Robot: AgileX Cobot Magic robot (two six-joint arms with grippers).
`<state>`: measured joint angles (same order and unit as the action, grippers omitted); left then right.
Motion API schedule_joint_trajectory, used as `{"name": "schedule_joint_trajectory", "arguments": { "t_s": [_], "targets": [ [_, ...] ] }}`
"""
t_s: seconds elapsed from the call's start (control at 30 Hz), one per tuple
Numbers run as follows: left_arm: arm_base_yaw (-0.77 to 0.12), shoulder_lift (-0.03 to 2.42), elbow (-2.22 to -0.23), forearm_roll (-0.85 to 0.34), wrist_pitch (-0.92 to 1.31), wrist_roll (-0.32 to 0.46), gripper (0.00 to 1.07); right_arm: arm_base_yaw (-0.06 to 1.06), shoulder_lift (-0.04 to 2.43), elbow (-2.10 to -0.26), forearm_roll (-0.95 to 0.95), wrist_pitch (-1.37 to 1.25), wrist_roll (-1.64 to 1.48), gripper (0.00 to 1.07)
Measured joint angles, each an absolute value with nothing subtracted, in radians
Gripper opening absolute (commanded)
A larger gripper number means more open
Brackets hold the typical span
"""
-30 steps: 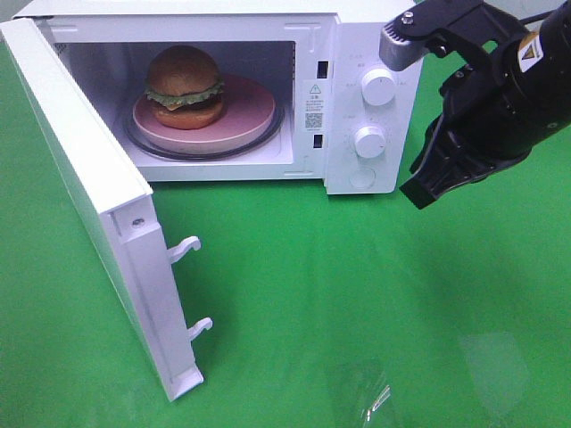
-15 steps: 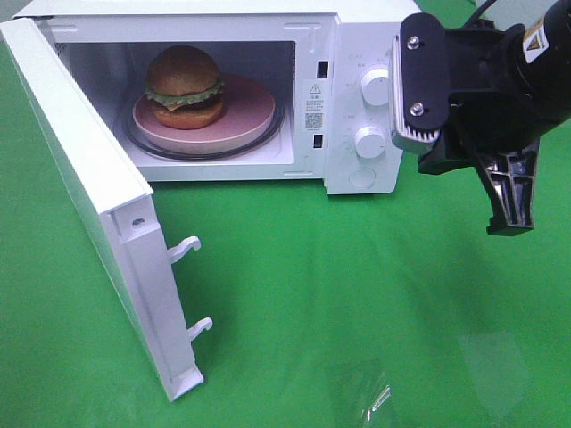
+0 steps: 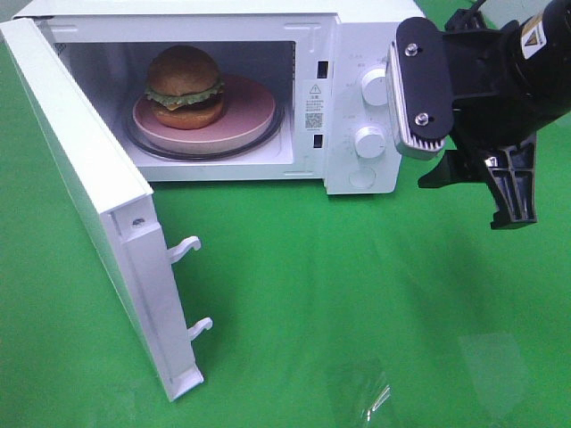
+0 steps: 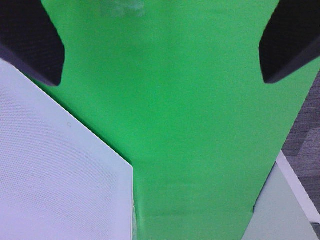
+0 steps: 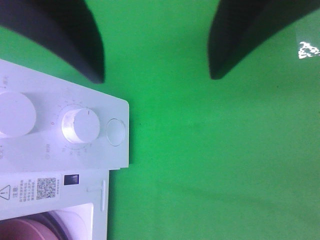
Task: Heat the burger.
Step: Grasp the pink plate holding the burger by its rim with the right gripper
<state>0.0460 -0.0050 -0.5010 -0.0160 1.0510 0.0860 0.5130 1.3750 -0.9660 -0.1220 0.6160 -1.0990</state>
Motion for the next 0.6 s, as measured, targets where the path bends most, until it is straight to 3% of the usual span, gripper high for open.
{"name": "schedule_joint_trajectory", "arguments": {
  "t_s": [0.03, 0.07, 0.13, 0.6],
  "targets": [
    [0.046, -0.005, -0.501, -0.016, 1.051, 0.086, 0.98, 0.513, 1.375, -0.966, -0.122, 0.616, -1.099, 0.85],
    [0.046, -0.005, -0.501, -0.016, 1.051, 0.086, 0.98, 0.513, 1.375, -0.966, -0.134, 0.606, -1.067, 0.95],
    [0.046, -0.005, -0.501, -0.016, 1.051, 0.086, 0.98, 0.513, 1.375, -0.966, -0.155, 0.603, -1.035, 0.99],
    [0.046, -0.005, -0.501, -0.016, 1.051, 0.086, 0.98, 0.519, 1.419, -0.971, -0.216, 0.59, -0.964, 0.96]
  ]
}}
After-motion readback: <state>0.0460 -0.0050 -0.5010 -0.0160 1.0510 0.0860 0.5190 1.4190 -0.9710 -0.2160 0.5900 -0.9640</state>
